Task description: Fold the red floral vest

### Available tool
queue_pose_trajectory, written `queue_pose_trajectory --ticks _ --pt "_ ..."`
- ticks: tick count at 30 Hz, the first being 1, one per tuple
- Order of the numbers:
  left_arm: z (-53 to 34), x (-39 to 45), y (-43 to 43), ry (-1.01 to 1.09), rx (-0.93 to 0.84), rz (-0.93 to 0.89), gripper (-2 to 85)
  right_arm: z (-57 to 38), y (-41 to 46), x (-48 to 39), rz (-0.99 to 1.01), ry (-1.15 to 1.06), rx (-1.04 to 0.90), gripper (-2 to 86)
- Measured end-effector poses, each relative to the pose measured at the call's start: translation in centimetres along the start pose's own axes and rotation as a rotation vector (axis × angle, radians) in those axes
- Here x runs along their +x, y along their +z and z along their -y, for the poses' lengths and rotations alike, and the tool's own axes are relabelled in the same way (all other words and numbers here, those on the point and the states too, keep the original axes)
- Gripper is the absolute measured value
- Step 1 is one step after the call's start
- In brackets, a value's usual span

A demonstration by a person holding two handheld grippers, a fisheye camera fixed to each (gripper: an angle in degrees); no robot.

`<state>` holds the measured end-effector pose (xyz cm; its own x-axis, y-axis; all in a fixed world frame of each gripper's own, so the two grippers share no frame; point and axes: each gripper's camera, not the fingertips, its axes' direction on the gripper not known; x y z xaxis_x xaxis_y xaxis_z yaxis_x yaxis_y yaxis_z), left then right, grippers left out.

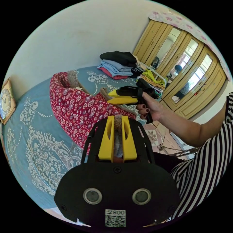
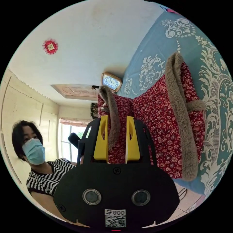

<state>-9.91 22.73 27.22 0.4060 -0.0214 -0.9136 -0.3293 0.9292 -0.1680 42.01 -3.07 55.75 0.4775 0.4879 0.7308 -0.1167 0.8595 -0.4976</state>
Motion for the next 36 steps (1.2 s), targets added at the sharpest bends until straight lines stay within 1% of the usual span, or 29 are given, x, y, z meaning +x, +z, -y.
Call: queue_pose_trajectory --ticks 2,5,7,10,12,13,14,16,18,19,20,22,25,26,27,29,30,32,33,36 --pt "1.4 1.4 1.3 0.023 -0.025 0.008 3.2 0.8 0.7 0.5 0.033 -0.001 -0.152 16.5" --pt "3.4 3.1 2.9 0.063 -0.075 0.032 3.0 1.5 1.0 0.5 0.119 -0.014 -0.255 19.0" --pt "4.6 4.1 3.7 0.091 -0.098 0.059 3.1 1.7 0.2 -0.3 0.045 -0.054 -0.279 19.3" --pt "7.0 5.6 5.3 0.143 -0.110 0.046 3.6 1.7 -2.0 -1.6 -0.080 -0.111 -0.306 18.0" --pt "8.6 6.9 6.5 0.186 -0.114 0.029 4.2 1.6 -3.4 -2.1 -0.213 -0.137 -0.313 14.6" --pt "9.7 7.8 7.4 0.221 -0.118 0.013 4.8 1.5 -4.6 -2.3 -0.296 -0.156 -0.306 12.6" --pt "10.7 8.7 8.4 0.254 -0.133 0.009 5.5 1.5 -5.9 -2.0 -0.323 -0.151 -0.295 11.1" --pt "11.9 9.5 9.5 0.275 -0.125 0.000 6.0 1.5 -7.9 -0.8 -0.306 -0.122 -0.272 9.8" --pt "12.8 9.7 9.9 0.272 -0.110 -0.038 5.7 1.4 -9.8 0.8 -0.247 -0.085 -0.257 9.0" --pt "13.2 9.5 9.7 0.267 -0.073 -0.084 4.7 1.2 -10.9 1.8 -0.235 -0.065 -0.240 8.6" --pt "13.5 8.8 9.3 0.244 -0.024 -0.119 3.5 1.0 -11.9 2.9 -0.241 -0.043 -0.227 8.4" --pt "14.1 6.9 8.8 0.169 0.035 -0.115 1.9 0.6 -13.2 4.8 -0.236 -0.001 -0.211 8.2" --pt "16.2 2.8 9.7 0.052 0.072 -0.110 0.8 0.0 -14.5 7.9 -0.152 0.055 -0.192 8.2" --pt "17.4 1.5 10.9 0.038 0.074 -0.082 0.6 -0.1 -14.8 9.0 -0.126 0.080 -0.177 8.2" --pt "17.9 1.0 11.8 0.027 0.058 -0.065 0.5 -0.2 -14.9 9.4 -0.113 0.089 -0.172 8.3" --pt "20.0 -0.8 16.0 0.016 -0.062 -0.036 0.3 -0.3 -15.4 10.7 -0.076 0.121 -0.163 8.5" --pt "20.3 -1.1 17.1 0.014 -0.089 -0.019 0.2 -0.3 -15.7 10.8 -0.083 0.124 -0.153 8.6" --pt "20.9 -1.3 20.6 0.059 -0.169 0.074 0.1 -0.8 -17.0 10.3 -0.109 0.111 -0.102 8.5" --pt "21.0 -1.1 21.0 0.072 -0.178 0.099 0.1 -1.0 -17.4 9.8 -0.121 0.100 -0.081 8.5" --pt "21.5 -0.6 21.5 0.111 -0.161 0.170 0.1 -2.3 -18.4 5.8 -0.282 -0.026 -0.017 7.5"
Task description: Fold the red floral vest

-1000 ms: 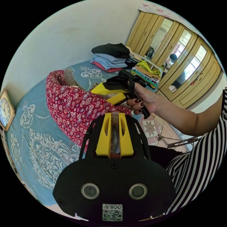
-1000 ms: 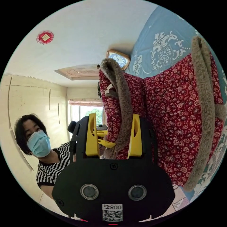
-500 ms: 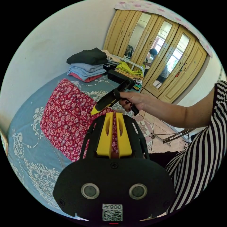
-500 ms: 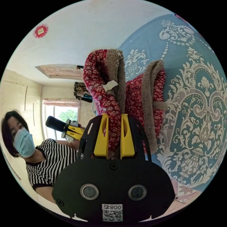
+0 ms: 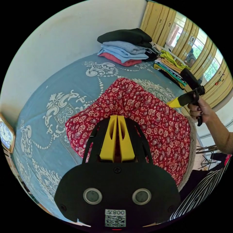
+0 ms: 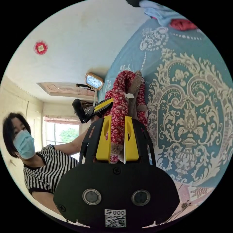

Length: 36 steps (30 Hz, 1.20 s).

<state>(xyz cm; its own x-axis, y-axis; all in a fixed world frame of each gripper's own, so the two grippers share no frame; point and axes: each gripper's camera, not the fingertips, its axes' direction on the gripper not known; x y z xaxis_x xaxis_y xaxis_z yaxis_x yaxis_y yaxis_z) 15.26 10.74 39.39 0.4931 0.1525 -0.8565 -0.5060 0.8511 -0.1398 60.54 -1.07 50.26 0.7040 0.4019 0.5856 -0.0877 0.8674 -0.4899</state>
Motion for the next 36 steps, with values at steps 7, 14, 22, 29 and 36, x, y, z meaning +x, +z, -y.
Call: queue_pose_trajectory --ticks 7,14,22,29,36 --pt "1.7 -1.3 -2.3 -0.012 0.092 -0.012 0.1 -3.1 4.2 -4.8 -0.219 -0.241 -0.116 0.9" --pt "5.7 -4.7 1.4 -0.019 -0.038 -0.024 0.1 -3.6 6.7 -1.6 -0.201 -0.204 -0.109 0.0" --pt "3.9 -8.0 -2.7 0.011 0.051 -0.115 0.2 -3.8 7.6 -0.7 -0.217 -0.210 -0.127 0.0" --pt "-2.7 -9.6 -0.9 -0.013 0.040 -0.076 0.4 -3.9 8.5 0.7 -0.214 -0.183 -0.121 0.0" --pt "-5.6 -16.5 -7.3 -0.120 0.163 -0.231 2.4 -4.7 7.0 0.9 -0.163 -0.176 -0.089 0.8"
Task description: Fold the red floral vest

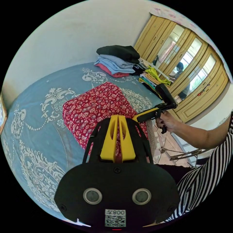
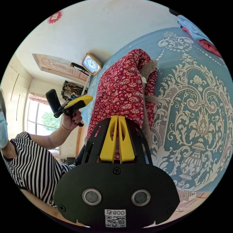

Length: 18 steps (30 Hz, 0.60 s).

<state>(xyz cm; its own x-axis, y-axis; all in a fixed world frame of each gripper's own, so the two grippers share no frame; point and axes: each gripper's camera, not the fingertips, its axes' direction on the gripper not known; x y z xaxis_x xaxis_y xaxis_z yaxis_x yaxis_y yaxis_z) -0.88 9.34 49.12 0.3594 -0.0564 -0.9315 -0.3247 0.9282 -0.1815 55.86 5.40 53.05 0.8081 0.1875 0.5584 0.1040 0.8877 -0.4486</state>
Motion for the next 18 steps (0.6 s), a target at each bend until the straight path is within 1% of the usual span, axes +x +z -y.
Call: queue_pose_trajectory --ticks 2,3,5,6,8,12,14,17,18 --pt "-2.6 -3.5 -2.9 -0.140 0.038 -0.110 6.6 -0.6 -1.1 -0.1 0.018 -0.005 0.052 1.8" --pt "-3.5 -4.6 -3.5 -0.190 0.041 -0.137 8.2 -0.8 -1.4 -0.1 0.021 0.000 0.065 2.1" --pt "-7.1 -8.7 -4.7 -0.373 0.027 -0.221 13.3 -1.5 -2.6 0.0 0.046 0.018 0.117 6.5" --pt "-8.0 -9.6 -4.8 -0.418 0.016 -0.238 14.2 -1.7 -3.0 0.1 0.043 0.029 0.127 7.7" --pt "-11.2 -12.7 -4.8 -0.546 -0.002 -0.335 17.7 -2.4 -4.3 0.3 0.034 0.046 0.154 11.0" --pt "-13.6 -16.1 -3.5 -0.657 -0.053 -0.446 22.5 -2.8 -6.1 1.1 -0.033 0.082 0.167 13.9" --pt "-14.1 -18.0 -2.5 -0.703 -0.058 -0.530 24.1 -2.6 -6.4 2.3 -0.059 0.114 0.144 17.3" --pt "-14.3 -20.1 -1.5 -0.737 -0.053 -0.622 24.7 -2.0 -5.2 4.7 -0.030 0.172 0.060 20.2" --pt "-14.3 -20.5 -1.4 -0.743 -0.049 -0.626 24.7 -1.9 -4.8 5.3 -0.009 0.187 0.040 20.4"
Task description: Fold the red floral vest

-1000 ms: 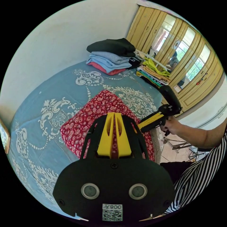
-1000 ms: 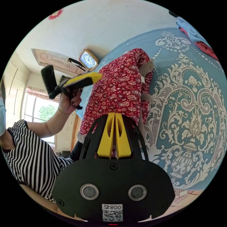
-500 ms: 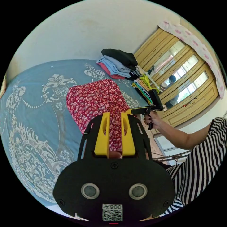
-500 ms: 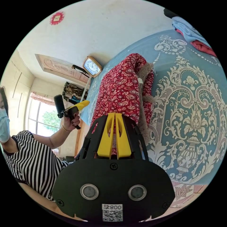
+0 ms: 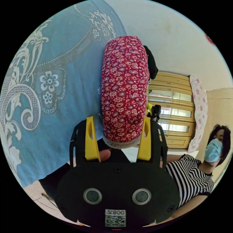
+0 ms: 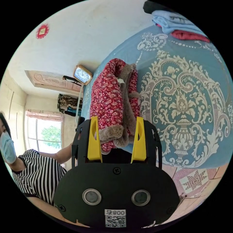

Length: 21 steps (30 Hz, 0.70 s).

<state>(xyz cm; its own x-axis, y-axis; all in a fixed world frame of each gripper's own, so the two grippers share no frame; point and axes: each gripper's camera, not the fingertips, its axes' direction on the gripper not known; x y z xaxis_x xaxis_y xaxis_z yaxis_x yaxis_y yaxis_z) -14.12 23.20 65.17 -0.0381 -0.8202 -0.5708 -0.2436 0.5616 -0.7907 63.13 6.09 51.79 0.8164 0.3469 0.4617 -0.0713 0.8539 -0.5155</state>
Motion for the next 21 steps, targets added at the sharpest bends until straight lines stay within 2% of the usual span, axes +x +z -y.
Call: queue_pose_trajectory --ticks 3,12,16,21 --pt "1.2 -1.0 -1.1 -0.011 0.002 -0.052 24.8 0.6 1.9 2.7 0.045 0.058 -0.086 21.6" --pt "3.8 -2.1 -1.9 0.008 -0.065 -0.110 23.2 0.6 1.4 8.4 0.282 0.124 -0.085 21.9" --pt "4.5 -3.3 -2.0 -0.027 -0.103 -0.183 18.1 0.3 0.9 10.3 0.376 0.140 -0.083 19.8" --pt "4.0 -3.5 -2.6 -0.047 -0.057 -0.242 13.7 -0.7 -0.2 11.5 0.436 0.178 -0.062 16.8"
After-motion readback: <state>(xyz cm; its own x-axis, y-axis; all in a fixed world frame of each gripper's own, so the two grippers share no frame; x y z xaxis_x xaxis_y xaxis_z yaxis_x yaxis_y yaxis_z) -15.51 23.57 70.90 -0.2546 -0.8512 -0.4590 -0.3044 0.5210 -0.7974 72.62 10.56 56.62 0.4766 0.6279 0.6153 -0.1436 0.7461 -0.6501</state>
